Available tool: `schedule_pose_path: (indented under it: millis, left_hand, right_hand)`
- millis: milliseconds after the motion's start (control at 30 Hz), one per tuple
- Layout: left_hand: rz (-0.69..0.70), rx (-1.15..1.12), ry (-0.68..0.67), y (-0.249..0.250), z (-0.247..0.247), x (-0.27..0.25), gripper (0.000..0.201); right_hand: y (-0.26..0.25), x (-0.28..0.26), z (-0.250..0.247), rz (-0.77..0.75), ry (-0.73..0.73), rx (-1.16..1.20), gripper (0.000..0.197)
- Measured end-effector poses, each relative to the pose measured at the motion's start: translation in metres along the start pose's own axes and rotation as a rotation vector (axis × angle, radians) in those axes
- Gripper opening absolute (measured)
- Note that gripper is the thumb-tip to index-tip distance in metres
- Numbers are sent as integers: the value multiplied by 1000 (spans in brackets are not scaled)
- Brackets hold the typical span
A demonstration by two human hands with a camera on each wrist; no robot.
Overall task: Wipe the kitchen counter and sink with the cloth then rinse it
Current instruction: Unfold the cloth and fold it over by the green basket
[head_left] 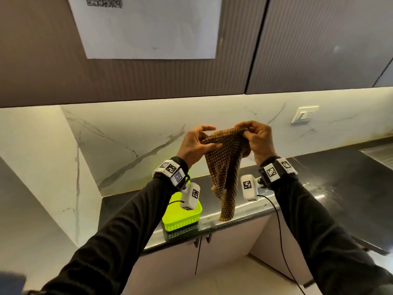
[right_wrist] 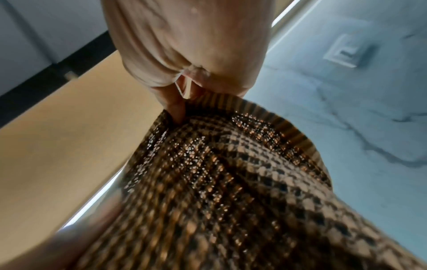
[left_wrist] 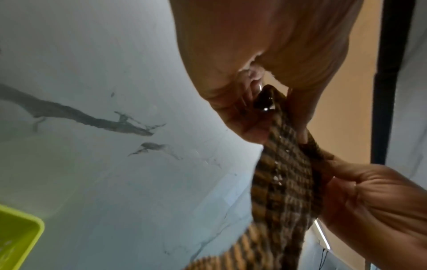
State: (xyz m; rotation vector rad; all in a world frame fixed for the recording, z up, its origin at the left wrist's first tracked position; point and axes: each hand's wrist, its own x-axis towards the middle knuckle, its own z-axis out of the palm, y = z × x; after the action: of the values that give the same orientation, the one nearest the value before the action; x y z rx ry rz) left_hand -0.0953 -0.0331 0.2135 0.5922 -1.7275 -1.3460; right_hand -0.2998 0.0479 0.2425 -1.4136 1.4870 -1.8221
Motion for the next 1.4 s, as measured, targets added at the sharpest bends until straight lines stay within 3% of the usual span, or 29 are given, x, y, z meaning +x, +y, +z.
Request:
schedule_pose_path:
  millis: [67, 133, 200, 300, 333, 467, 567, 700, 900, 1033, 1133, 1200, 1233, 1300, 1400]
  left_hand:
    - [2, 4, -79, 5, 15, 6, 23]
    - [-27, -8, -92, 13, 30, 12, 14]
    - [-41, -14, -89, 18, 48, 18, 16]
    - [-48, -41, -78, 18, 63, 27, 18]
    - [-64, -59, -69, 14, 94, 41, 17]
    - [-77, -23, -63, 8, 112, 53, 15]
    - [-82, -34, 13, 4, 142, 66, 16]
    - [-88, 26, 64, -1, 151, 77, 31]
    - [-131, 65, 204, -9, 141, 79, 30]
    - [-119, 121, 312, -6, 123, 86, 32]
    - [-91, 210, 370, -9, 110, 83, 25]
    - [-68, 291, 442, -20, 97, 80, 23]
    - [-53, 322, 479, -26, 92, 78, 26]
    - [-23, 349, 517, -38, 85, 75, 33]
    - [-7, 323, 558, -51, 85, 69, 36]
  right_hand:
    - [8, 0, -29, 13, 8, -37, 23]
    - [19, -2, -51, 24, -31, -90, 14]
    - [35, -9, -72, 70, -58, -97, 8]
    - [61, -18, -93, 161, -109, -87, 15]
    - [76, -12, -123, 186, -145, -88, 14]
    - [126, -16, -151, 298, -420, -47, 32]
    - [174, -14, -185, 365, -555, -141, 15]
    - [233, -14, -202, 425, -573, -163, 11]
    - [279, 1, -213, 490, -717, -258, 22]
    - [280, 17, -228, 501, -506, -145, 34]
    - [274, 33, -242, 558, -215, 16, 20]
    - [265, 42, -251, 598, -92, 157, 4]
    - [261, 48, -256, 605, -50, 192, 6]
    - [252, 59, -264, 606, -21, 193, 12]
    - [236, 74, -276, 631, -104, 265, 26]
